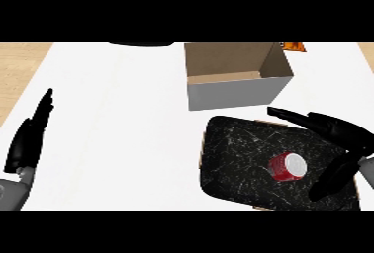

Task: Pick the can from the tray and place it in the cardboard box

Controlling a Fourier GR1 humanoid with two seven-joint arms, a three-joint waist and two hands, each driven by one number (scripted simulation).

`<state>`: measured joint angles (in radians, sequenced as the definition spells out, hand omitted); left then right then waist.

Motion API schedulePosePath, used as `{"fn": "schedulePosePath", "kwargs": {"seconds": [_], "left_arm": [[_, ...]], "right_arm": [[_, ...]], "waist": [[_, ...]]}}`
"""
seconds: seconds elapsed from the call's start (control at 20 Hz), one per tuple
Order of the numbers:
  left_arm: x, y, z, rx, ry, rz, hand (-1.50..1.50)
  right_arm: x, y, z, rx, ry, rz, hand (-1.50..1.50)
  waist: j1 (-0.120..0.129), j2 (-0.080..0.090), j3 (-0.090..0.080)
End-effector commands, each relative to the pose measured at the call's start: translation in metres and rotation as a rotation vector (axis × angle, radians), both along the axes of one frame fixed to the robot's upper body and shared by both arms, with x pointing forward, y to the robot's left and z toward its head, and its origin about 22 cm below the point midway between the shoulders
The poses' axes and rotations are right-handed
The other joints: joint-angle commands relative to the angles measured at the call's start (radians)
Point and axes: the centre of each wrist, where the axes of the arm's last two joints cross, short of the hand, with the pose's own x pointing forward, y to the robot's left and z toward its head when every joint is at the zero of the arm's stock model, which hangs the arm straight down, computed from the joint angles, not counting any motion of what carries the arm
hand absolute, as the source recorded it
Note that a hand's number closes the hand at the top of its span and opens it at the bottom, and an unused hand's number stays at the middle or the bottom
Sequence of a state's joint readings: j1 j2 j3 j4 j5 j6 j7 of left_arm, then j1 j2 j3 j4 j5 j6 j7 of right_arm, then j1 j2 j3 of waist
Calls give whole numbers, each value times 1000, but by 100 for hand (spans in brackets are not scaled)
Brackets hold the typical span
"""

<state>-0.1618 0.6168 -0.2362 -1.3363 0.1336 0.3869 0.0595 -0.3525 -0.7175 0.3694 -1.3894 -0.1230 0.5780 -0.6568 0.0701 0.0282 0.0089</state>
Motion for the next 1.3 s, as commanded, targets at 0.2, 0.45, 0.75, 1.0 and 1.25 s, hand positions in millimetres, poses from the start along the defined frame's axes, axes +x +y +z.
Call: {"fn": "schedulePosePath", "kwargs": {"seconds": [0.2, 0.45, 0.75, 1.0, 1.25], "left_arm": [[3, -6, -10, 13, 21, -19, 0], [10, 13, 1, 28, 10, -7, 0], [1, 11, -3, 19, 43, 1, 0], [-15, 19, -25, 24, 26, 36, 0], [-10, 12, -16, 36, 28, 67, 0]], "right_arm": [[23, -5, 31, -304, -234, 274, -150], [33, 10, 24, -524, -331, 375, -150], [49, 23, 1, -680, -358, 477, -150], [63, 43, 3, -742, -418, 511, -150], [62, 51, -28, -734, -432, 530, -150]], "waist": [[3, -1, -4], [6, -6, -7], [-9, -16, -8], [-41, -24, -9], [-54, -26, -9]]}}
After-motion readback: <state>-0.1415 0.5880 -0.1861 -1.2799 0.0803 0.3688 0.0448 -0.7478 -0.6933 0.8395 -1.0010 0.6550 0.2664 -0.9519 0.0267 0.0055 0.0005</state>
